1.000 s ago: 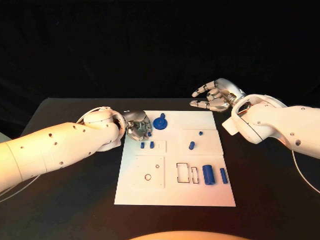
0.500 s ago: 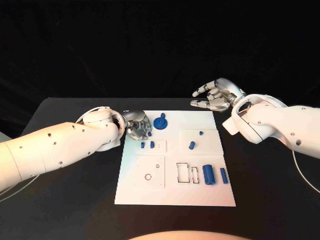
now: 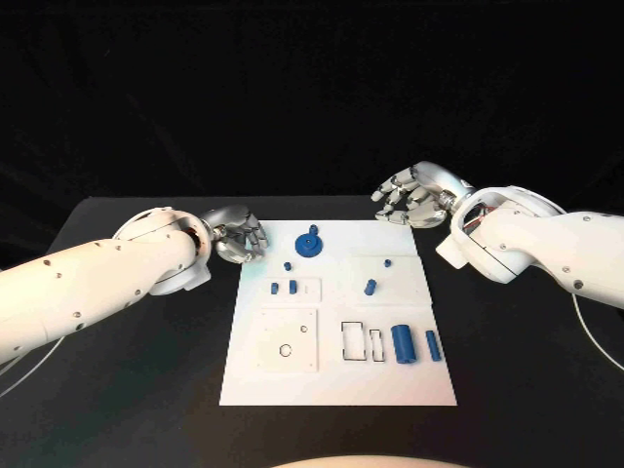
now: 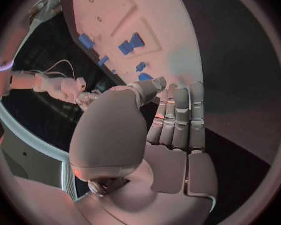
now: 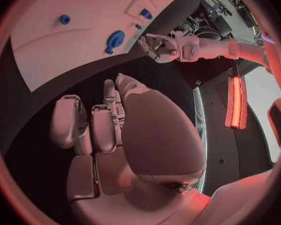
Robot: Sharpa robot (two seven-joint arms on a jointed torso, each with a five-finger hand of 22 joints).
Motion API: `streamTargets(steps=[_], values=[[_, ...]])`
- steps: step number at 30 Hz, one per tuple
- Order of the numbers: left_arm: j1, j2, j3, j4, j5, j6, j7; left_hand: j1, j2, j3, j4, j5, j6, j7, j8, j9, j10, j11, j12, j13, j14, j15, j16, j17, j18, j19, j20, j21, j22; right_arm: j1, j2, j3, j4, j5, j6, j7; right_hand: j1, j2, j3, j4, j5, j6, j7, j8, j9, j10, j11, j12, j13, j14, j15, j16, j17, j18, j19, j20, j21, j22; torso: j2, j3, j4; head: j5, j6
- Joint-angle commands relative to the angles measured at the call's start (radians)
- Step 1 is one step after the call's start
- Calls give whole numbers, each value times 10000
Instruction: Assemble the parts on the task board
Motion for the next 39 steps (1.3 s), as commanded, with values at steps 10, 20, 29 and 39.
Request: streamTargets(steps=[10,20,29,39], values=[[4,-1278,157,800,7826,-221,3023,-62,214,-288,-139,-8,-29,137,48,-181,-298,150,-78,-103,-647,163,-1396,-825,100,-549,149,-694,-341,-497,-125,-48,-96,-5412,1265,-385,-368,-681,933,-84,-172,434,-42,21,-17,690,50,-1968,-2361,250,118,137,119,6,363,17,366,606,28,-26,14,-269,79],[-7,-1897,165,1454,9841,604,3944,-376,252,-983,111,-5,-162,159,67,-249,-429,187,-38,-142,-664,237,-1562,-897,106,-462,262,-1327,-785,-796,-126,-52,-22,-6822,1310,-947,-577,-818,862,-56,-246,417,-71,-43,-36,710,43,-2272,-2772,294,134,45,-89,-89,587,-1,836,894,19,-28,19,-368,68],[-9,-2110,166,1612,10215,630,4173,-397,263,-1140,178,-9,-197,169,78,-271,-473,204,-27,-155,-699,254,-1608,-910,106,-392,281,-1535,-939,-949,20,-52,-116,-7138,1435,-1182,-734,-840,640,-51,-284,342,-65,-136,-72,654,43,-2464,-3024,329,132,63,-114,-93,615,-10,855,917,22,-14,14,-380,73],[-9,-2174,166,1678,10343,572,4275,-392,269,-1187,196,-8,-213,174,80,-280,-488,208,-23,-160,-708,258,-1623,-914,106,-365,287,-1605,-991,-1208,277,-55,-383,-7123,1626,-1155,-641,-663,731,-77,-196,626,-123,-50,-37,1003,-6,-2505,-3234,368,95,133,-85,-129,695,-29,1036,1040,31,1,17,-355,65]])
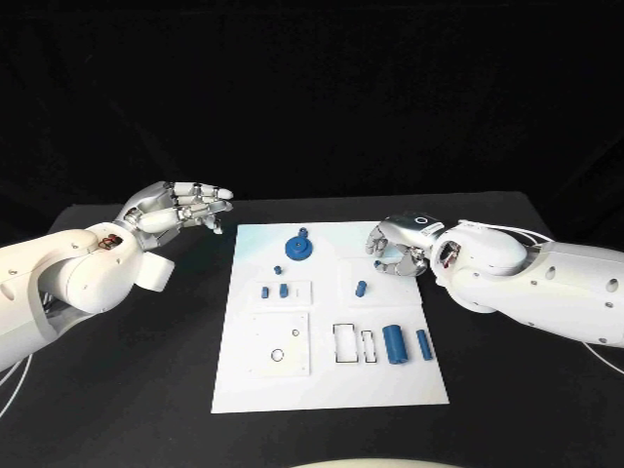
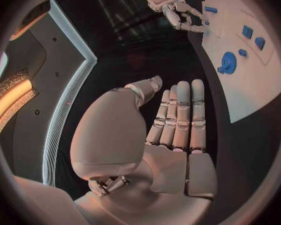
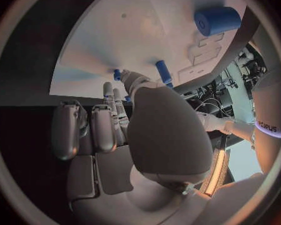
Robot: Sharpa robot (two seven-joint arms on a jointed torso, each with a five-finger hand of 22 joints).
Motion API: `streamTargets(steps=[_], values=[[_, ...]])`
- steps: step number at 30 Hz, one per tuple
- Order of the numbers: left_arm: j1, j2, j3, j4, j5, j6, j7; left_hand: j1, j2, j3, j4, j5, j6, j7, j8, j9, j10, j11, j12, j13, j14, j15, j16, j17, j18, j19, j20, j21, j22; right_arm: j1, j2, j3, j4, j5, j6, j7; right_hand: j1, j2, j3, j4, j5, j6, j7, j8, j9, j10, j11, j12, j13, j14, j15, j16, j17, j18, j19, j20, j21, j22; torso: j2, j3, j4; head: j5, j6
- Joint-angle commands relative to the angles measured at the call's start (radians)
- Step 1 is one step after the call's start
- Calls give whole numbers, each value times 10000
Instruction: Assemble the parts on the task board
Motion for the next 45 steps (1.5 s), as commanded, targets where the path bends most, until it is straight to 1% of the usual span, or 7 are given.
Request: streamTargets(steps=[1,3,5,13,27,39,45], values=[[1,-9,10,48,296,167,309,-83,23,-66,-17,-8,-64,30,34,-11,-97,-5,34,-13,-17,30,-54,-16,123,70,15,-43,-9,-49,49,-4,-80,-242,295,-74,64,156,83,-27,35,162,1,61,26,180,-5,-70,-76,372,14,40,-1,-131,231,-31,96,1060,7,2,-2,15,-11],[1,-17,10,48,300,157,309,-75,28,-76,-15,-7,-74,36,31,-15,-98,-4,37,-14,-19,30,-59,-18,124,79,16,-63,-24,-73,75,-4,-117,-239,310,-87,106,204,169,-38,43,246,-18,91,41,292,-22,-88,-126,377,-3,56,4,-140,248,-41,139,1090,8,2,1,24,-17],[1,-23,10,37,302,150,304,-75,28,-76,-15,-7,-74,36,31,-15,-98,-4,37,-14,-19,30,-59,-18,124,79,16,-63,-24,-88,96,-4,-138,-247,331,-99,260,338,455,-109,-247,444,-62,168,84,576,-59,-120,-217,386,-50,89,8,-162,290,-71,250,1165,4,2,-1,26,-31],[1,-36,10,10,306,130,270,-55,39,-97,-11,-7,-102,50,22,-25,-106,3,41,-17,-24,33,-70,-21,124,102,17,-105,-56,-115,140,-4,-149,-292,368,-108,465,523,1098,-410,-367,792,-107,324,208,1104,-145,-221,-359,394,-118,152,6,-210,370,-124,490,1329,-2,-1,-10,25,-33],[1,-48,10,-37,287,75,220,7,80,-116,-19,-7,-141,67,10,-43,-122,13,48,-22,-19,37,-79,-24,126,152,16,-162,-103,-144,169,-4,-76,-403,367,-193,298,789,1708,-1084,-293,1179,-216,630,550,1766,-317,-309,-386,390,-283,251,26,-275,468,-211,819,1554,0,2,-5,21,-69],[1,-47,9,-70,263,60,218,36,82,-127,-31,-6,-156,72,6,-50,-140,18,45,-27,-14,38,-81,-24,127,174,15,-180,-118,-135,59,7,130,-672,-319,-517,200,806,1983,-1345,-396,1184,-227,671,660,1899,-339,-380,-392,380,-308,261,2,-289,487,-235,885,1605,-12,1,-11,8,-64],[0,-37,9,-97,258,46,216,36,82,-127,-31,-6,-156,72,6,-50,-140,18,45,-27,-14,38,-81,-24,127,174,15,-180,-118,-19,-96,44,354,-550,-732,-499,129,781,2054,-1415,-406,1206,-232,692,699,1949,-347,-396,-391,379,-319,268,-2,-303,508,-242,951,1645,-14,-4,-7,-6,-42]])
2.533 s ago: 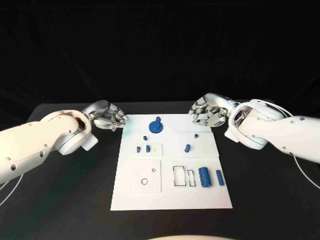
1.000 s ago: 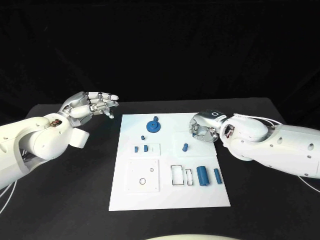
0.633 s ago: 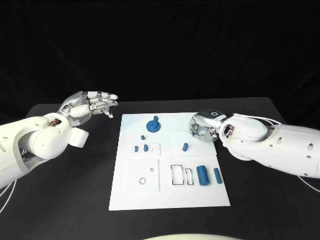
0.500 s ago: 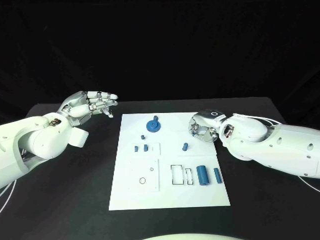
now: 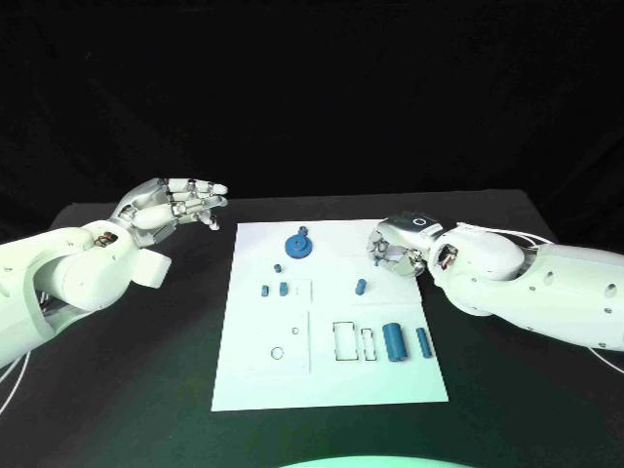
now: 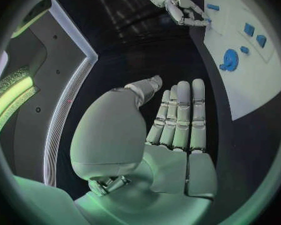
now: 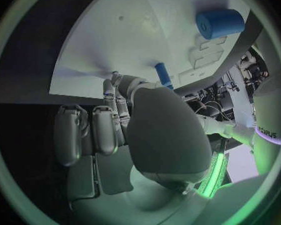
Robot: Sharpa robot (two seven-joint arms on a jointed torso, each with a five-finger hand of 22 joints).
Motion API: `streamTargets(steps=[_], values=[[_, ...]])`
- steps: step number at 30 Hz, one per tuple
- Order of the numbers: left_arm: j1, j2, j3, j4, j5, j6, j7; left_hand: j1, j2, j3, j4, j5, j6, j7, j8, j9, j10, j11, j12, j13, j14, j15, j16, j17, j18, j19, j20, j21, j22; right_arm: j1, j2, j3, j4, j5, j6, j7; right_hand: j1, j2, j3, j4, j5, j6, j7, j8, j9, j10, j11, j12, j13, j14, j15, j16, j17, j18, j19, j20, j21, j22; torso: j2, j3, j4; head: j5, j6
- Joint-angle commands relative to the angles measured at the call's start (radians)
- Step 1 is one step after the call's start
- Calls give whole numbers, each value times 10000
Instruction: Assemble the parts on the task board
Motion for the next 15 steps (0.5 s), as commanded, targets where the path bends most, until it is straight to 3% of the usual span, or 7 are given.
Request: streamTargets(steps=[1,11,15], values=[[2,17,10,-7,43,50,112,36,82,-44,-3,-7,-85,2,6,-13,-71,19,45,-9,-15,38,-43,-17,142,64,-19,-62,-9,89,-76,31,134,-56,-551,-70,-70,31,10,-32,-59,69,10,24,30,487,-411,41,13,401,-78,54,-12,-200,460,-45,45,1649,-3,-5,2,-10,14],[-1,37,9,-65,42,40,102,65,88,-55,-14,-5,-97,6,5,-19,-94,25,40,-15,-15,41,-48,-18,142,85,-20,-81,-24,350,-433,96,767,446,-1263,149,-99,20,36,-57,-60,74,8,29,44,499,-414,32,12,402,-82,62,-4,-207,471,-49,80,1669,-2,-7,7,3,34],[-3,42,9,-68,41,30,110,65,88,-55,-14,-5,-97,6,5,-19,-94,25,40,-15,-15,41,-48,-18,142,85,-20,-81,-24,365,-520,106,1218,595,-1459,241,-111,12,48,-71,-60,77,9,32,51,505,-415,27,11,404,-86,70,6,-207,471,-52,83,1671,8,-14,8,76,48]])
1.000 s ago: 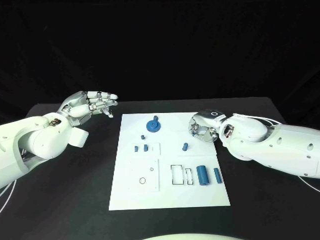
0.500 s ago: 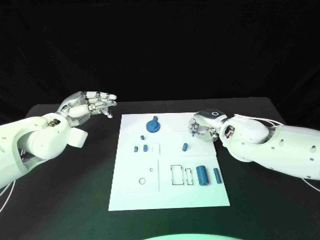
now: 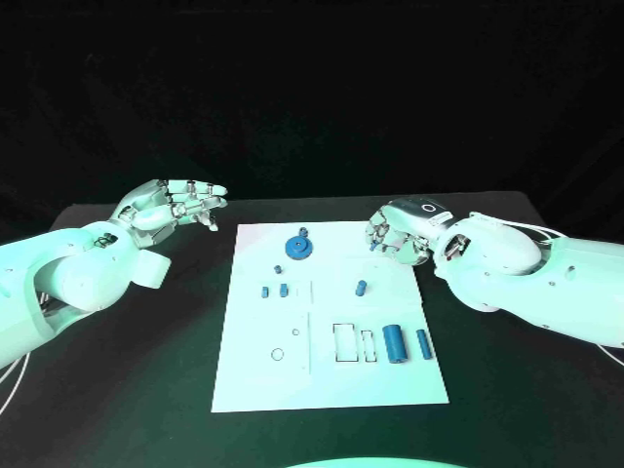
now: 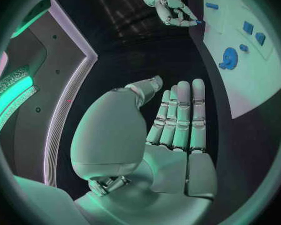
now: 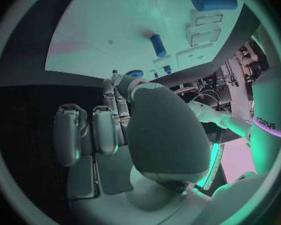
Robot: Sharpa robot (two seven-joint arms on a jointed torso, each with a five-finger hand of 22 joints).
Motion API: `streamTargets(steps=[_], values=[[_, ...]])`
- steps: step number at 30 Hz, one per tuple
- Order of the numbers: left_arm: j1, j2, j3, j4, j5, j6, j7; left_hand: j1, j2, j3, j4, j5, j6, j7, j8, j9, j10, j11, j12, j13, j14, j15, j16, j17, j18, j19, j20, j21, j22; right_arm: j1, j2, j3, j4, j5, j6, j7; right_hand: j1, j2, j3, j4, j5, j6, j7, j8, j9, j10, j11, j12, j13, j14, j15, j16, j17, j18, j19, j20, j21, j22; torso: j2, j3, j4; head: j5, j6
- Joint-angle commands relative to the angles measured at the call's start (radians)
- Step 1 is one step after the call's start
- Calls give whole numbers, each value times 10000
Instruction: Assemble the parts on the task board
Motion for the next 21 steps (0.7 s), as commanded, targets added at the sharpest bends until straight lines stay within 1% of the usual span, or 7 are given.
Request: streamTargets(steps=[1,5,7,10,12,16,21], values=[[-1,23,10,11,41,33,114,21,45,-55,-14,-5,-97,7,5,-8,-57,-12,40,-16,-15,42,-48,-10,142,50,17,-42,-15,-10,-31,6,395,270,-533,226,-113,12,27,-49,-46,54,-9,33,14,490,-431,41,6,388,-50,31,4,-61,472,-54,60,1665,14,6,-4,92,7],[-5,28,10,33,41,13,127,21,45,-55,-14,-5,-97,7,5,-8,-57,-12,40,-16,-15,42,-48,-10,142,50,17,-42,-15,-123,11,8,972,155,-636,249,-118,8,34,-58,-46,55,-7,34,18,492,-431,38,6,388,-53,33,7,-61,471,-56,59,1665,7,6,-18,190,-25],[-6,30,10,41,41,10,130,21,45,-55,-14,-5,-97,7,5,-8,-57,-12,40,-16,-15,42,-48,-10,142,50,17,-42,-15,-166,47,7,1116,87,-647,245,-118,8,34,-58,-46,55,-7,34,18,492,-431,38,6,388,-53,33,7,-61,471,-56,59,1665,5,6,-21,221,-44],[-10,46,9,68,42,1,140,21,45,-55,-14,-5,-97,7,5,-8,-57,-12,40,-16,-15,42,-48,-10,142,50,17,-42,-15,-312,232,1,1457,-127,-651,223,-124,4,49,-75,-44,54,-5,34,23,493,-431,32,5,385,-57,31,-1,-58,469,-59,51,1661,-3,1,-22,338,-83],[-13,59,9,85,45,5,145,21,45,-55,-14,-5,-97,7,5,-8,-57,-12,40,-16,-15,42,-48,-10,142,50,17,-42,-15,-415,376,-7,1595,-277,-635,195,-124,4,49,-75,-44,54,-5,34,23,493,-431,32,5,385,-57,31,-1,-58,469,-59,51,1661,-7,1,-17,468,-131],[-20,97,8,118,48,16,143,40,51,-60,-21,-4,-103,9,4,-12,-67,-10,38,-18,-16,43,-52,-11,141,61,16,-52,-23,-663,681,-24,1744,-500,-563,154,-131,0,56,-84,-45,54,-4,35,27,494,-430,28,4,381,-58,20,-24,-56,465,-62,39,1656,-3,-6,5,594,-179],[-24,147,7,139,54,5,136,40,51,-60,-21,-4,-103,9,4,-12,-67,-10,38,-18,-16,43,-52,-11,141,61,16,-52,-23,-981,1130,-72,1679,-674,-386,125,-137,-3,64,-93,-46,53,-1,35,30,495,-429,25,3,380,-60,20,-25,-54,462,-64,30,1652,0,-16,5,730,-238]])
